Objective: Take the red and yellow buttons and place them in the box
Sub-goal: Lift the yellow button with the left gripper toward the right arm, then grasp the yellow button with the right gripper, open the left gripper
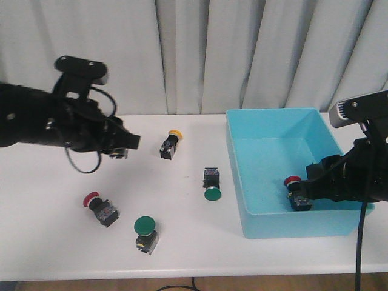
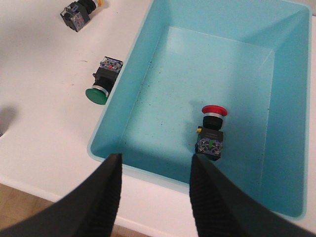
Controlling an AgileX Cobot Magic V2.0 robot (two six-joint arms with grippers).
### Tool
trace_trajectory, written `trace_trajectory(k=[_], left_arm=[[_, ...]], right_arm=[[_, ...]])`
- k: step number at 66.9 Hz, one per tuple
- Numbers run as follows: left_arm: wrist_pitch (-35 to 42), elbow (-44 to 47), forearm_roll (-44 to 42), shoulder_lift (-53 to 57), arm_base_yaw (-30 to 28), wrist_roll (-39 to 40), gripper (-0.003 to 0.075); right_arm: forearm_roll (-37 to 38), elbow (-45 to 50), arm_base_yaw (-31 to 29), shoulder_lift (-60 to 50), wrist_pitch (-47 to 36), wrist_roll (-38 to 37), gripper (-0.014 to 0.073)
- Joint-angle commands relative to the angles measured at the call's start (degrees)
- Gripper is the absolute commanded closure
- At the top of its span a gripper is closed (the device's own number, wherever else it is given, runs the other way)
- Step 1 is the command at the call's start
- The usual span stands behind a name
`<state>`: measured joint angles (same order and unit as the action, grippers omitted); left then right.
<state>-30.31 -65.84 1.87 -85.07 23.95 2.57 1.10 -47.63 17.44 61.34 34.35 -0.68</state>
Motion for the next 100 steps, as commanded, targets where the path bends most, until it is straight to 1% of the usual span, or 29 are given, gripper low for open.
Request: trace_trajectory(k=[1,10,15,18,22,26,30,34,35,38,42,46,52,56,57,62,65,69,70,73,77,83,88,100], left_arm=[[5.5,4.1,0.1,7.3,-2.4,-0.7,0.0546],[7.6,8.9,0.9,11.2,-2.7,-4.6,0.0546],[6.8,9.2,4.9,11.5,-2.5,-9.8,0.0546],[6.5,9.2,7.2,11.5,-2.1,-14.5,0.0546],[5.7,9.2,12.8,11.4,-1.2,-21.9,0.0546],[4.5,9.2,20.0,11.2,-0.2,-32.3,0.0546],[2.3,9.2,26.1,11.1,0.8,-43.4,0.0546],[-1.0,9.2,34.4,11.1,1.7,-54.7,0.0546],[-1.9,9.2,36.3,11.1,1.8,-58.7,0.0546],[-5.4,9.2,42.7,11.1,1.9,-66.2,0.0546],[-9.6,9.2,48.9,11.1,1.8,-75.8,0.0546],[-13.7,9.2,53.9,11.1,1.8,-82.7,0.0546],[-17.0,9.2,58.6,11.1,1.8,-91.2,0.0546],[-17.7,9.2,60.2,11.1,1.8,-95.3,0.0546],[-17.8,9.2,60.5,11.1,1.8,-96.0,0.0546],[-17.9,9.2,60.7,11.1,1.8,-98.7,0.0546],[-18.0,9.2,60.7,11.1,1.8,-100.0,0.0546],[-18.2,9.2,60.7,11.1,1.8,-101.1,0.0546],[-18.2,9.2,60.7,11.1,1.8,-101.2,0.0546],[-18.3,9.2,60.7,11.1,1.8,-102.0,0.0546],[-18.3,9.2,60.6,11.1,1.8,-102.9,0.0546],[-18.7,9.2,60.6,11.1,1.8,-105.3,0.0546],[-19.4,9.2,60.6,11.1,1.8,-106.9,0.0546],[-20.1,9.2,60.6,11.1,1.8,-113.1,0.0542]], right_arm=[[0.3,-1.5,0.0,-0.9,-3.8,0.0,0.0278],[-0.1,-1.5,0.0,-0.9,-3.2,0.0,0.0278],[-0.3,-1.5,0.0,-0.4,-2.4,0.1,0.0278],[-0.3,-1.5,0.0,-0.1,-1.4,0.2,0.0278],[-1.1,-1.5,0.0,0.8,-0.2,0.4,0.0278],[-2.6,-1.5,0.0,1.8,1.2,1.4,0.0278],[-5.5,-1.7,0.0,3.0,3.2,4.0,0.0278],[-8.9,-1.7,0.0,4.2,4.5,7.3,0.0278],[-9.8,-1.7,0.0,4.4,4.8,7.7,0.0278],[-12.7,-1.7,0.0,5.3,5.6,10.8,0.0277],[-17.1,-1.7,0.0,6.2,6.3,15.0,0.0276],[-21.6,-1.7,0.0,7.1,7.0,21.0,0.0267],[-27.3,-1.7,0.0,8.2,8.0,30.7,0.0229],[-31.6,-1.7,0.0,8.7,8.5,37.3,0.019],[-32.5,-1.7,0.0,8.8,8.6,39.9,0.018],[-37.3,-1.7,0.0,9.4,9.0,49.5,0.0118],[-40.4,-1.7,0.0,9.7,9.1,57.8,0.0083],[-45.4,-1.7,0.0,9.9,9.1,66.4,0.005],[-46.6,-1.7,0.0,10.0,9.1,69.9,0.0044],[-51.1,-1.7,0.0,10.1,9.2,77.3,0.0036],[-56.5,-1.7,0.0,10.1,10.1,89.8,0.0036],[-63.1,-1.7,0.0,10.1,10.4,100.9,0.0041],[-67.1,-1.8,0.0,10.5,10.4,104.9,0.0053],[-67.3,-4.5,0.0,13.5,15.6,107.4,0.0075]])
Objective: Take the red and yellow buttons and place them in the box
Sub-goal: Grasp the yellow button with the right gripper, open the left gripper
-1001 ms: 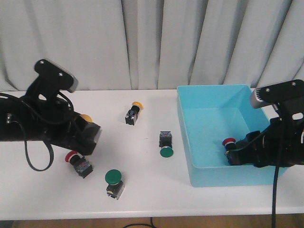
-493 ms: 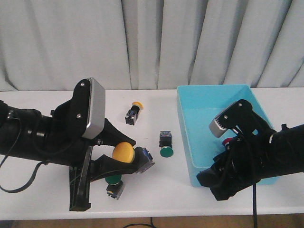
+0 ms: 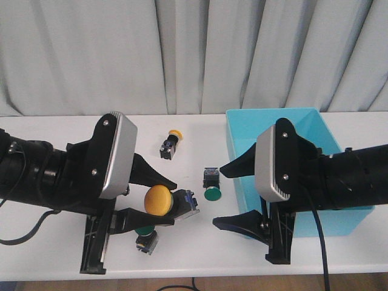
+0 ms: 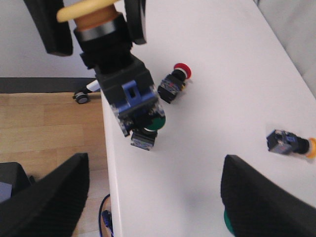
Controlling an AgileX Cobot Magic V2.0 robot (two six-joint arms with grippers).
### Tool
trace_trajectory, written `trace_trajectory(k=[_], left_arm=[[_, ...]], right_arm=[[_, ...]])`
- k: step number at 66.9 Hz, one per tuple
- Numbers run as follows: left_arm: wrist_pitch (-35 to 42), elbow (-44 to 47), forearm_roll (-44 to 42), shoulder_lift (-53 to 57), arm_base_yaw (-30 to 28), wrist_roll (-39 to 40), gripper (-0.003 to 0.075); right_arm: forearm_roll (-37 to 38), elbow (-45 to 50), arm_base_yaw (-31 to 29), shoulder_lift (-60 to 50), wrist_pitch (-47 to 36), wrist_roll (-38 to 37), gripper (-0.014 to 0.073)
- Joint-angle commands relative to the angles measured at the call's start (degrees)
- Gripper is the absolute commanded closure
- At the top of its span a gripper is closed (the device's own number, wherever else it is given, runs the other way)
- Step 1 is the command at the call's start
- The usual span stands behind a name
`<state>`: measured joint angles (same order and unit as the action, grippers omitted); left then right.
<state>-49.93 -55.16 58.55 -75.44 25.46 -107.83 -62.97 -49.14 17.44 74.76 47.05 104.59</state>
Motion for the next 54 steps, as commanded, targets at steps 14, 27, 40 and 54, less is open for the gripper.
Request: trace_trajectory(k=[14,27,40,54], left_arm=[[-1.0,-1.5,4.0,1.5,0.3,-7.1,0.0539],[-2.6,-1.5,4.1,1.5,0.3,-7.1,0.0538],[-3.1,-1.5,4.1,1.5,0.3,-7.1,0.0538],[-3.1,-1.5,4.0,1.5,0.3,-7.1,0.0538]], right_arm=[[-3.0,-5.8,3.3,3.0,3.3,6.9,0.0076],[-0.8,-6.3,11.4,5.7,-6.3,8.8,0.0078],[-0.8,-6.3,14.8,6.4,-9.2,8.9,0.01],[-0.8,-6.3,14.8,6.4,-8.8,8.9,0.0193]])
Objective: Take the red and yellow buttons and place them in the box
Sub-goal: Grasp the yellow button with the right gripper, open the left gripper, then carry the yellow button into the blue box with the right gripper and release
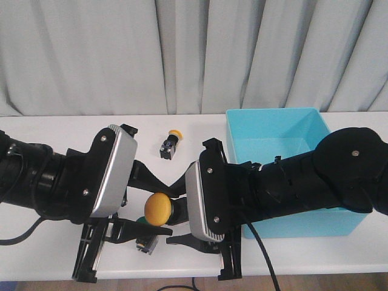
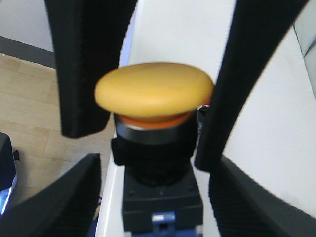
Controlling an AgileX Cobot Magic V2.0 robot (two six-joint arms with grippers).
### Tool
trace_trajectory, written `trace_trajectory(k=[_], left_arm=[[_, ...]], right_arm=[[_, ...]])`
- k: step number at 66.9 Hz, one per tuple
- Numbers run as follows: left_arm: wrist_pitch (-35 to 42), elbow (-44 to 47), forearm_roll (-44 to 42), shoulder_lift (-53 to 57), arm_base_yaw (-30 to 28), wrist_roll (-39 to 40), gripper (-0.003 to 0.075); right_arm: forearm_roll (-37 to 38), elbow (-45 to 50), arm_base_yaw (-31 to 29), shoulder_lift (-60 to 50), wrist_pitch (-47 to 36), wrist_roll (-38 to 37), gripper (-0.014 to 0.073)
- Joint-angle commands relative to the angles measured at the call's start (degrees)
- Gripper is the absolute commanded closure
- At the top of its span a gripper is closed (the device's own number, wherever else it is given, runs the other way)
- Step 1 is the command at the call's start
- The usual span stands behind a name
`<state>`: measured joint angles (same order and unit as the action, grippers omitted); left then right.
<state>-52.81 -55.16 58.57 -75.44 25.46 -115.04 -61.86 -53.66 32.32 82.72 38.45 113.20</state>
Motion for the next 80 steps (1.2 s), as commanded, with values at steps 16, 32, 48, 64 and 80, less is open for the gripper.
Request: trace_trajectory(k=[16,32,48,64,80], left_arm=[[-0.1,-1.5,3.9,1.5,0.3,0.1,0.0525],[0.6,-1.5,4.0,1.5,0.3,0.2,0.0356],[0.9,-1.5,3.4,1.5,0.3,1.8,0.0181],[9.0,-1.5,-3.9,1.5,0.3,14.0,0.0158],[15.4,-1.5,-19.3,1.5,0.3,37.4,0.0158]], right_arm=[[-1.9,-1.7,-0.1,-1.6,-0.2,0.1,0.0349],[-1.9,-1.7,-0.1,-1.6,-0.2,0.0,0.0397],[-1.9,-1.7,-0.1,-1.6,-0.8,0.0,0.0396],[3.0,-1.7,-0.2,-1.6,-4.4,-6.5,0.0396],[24.9,-1.8,-1.8,-1.6,-19.1,-45.9,0.0392]])
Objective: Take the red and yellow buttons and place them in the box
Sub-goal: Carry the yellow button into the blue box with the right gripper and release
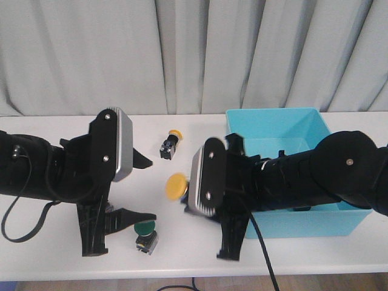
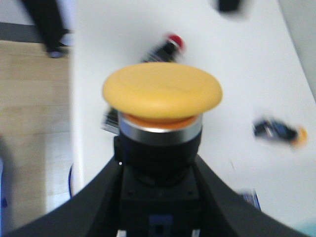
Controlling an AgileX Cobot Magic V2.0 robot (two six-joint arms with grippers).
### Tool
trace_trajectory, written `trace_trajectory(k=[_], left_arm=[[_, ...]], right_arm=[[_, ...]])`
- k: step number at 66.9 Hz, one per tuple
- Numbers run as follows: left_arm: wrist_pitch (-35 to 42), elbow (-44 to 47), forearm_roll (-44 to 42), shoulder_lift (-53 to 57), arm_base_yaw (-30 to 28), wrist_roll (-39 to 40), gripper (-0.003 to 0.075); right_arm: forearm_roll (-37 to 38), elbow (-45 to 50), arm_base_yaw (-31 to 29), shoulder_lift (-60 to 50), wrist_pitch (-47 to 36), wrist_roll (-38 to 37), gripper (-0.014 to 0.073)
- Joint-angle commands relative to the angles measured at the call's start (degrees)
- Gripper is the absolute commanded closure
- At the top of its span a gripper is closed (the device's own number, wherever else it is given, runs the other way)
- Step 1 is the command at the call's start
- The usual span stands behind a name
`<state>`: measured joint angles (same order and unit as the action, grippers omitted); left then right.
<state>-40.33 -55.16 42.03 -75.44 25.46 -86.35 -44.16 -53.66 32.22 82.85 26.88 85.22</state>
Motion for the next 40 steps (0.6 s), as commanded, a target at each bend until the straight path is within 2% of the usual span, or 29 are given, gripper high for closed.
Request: trace_trajectory(k=[1,5,14,21,25,40], left_arm=[[3.0,-1.5,-3.4,1.5,0.3,10.3,0.0158],[3.0,-1.5,-5.9,1.5,0.3,14.1,0.0158],[2.9,-1.5,-6.6,1.5,0.3,16.9,0.0158],[2.9,-1.5,-6.6,1.5,0.3,16.9,0.0158],[2.9,-1.5,-6.6,1.5,0.3,16.9,0.0158],[2.8,-1.5,-6.6,1.5,0.3,16.9,0.0158]], right_arm=[[7.7,-1.8,-1.9,-1.6,-7.8,-21.0,0.0392],[12.3,-1.8,-5.3,-1.5,-8.3,-34.7,0.0389],[20.3,-2.4,-14.9,0.0,-3.4,-53.4,0.0388],[23.4,-6.2,-20.3,3.2,4.1,-60.2,0.0385],[23.9,-9.8,-22.1,6.2,8.6,-61.6,0.0384],[29.6,-21.3,-23.5,17.8,18.0,-69.3,0.0379]])
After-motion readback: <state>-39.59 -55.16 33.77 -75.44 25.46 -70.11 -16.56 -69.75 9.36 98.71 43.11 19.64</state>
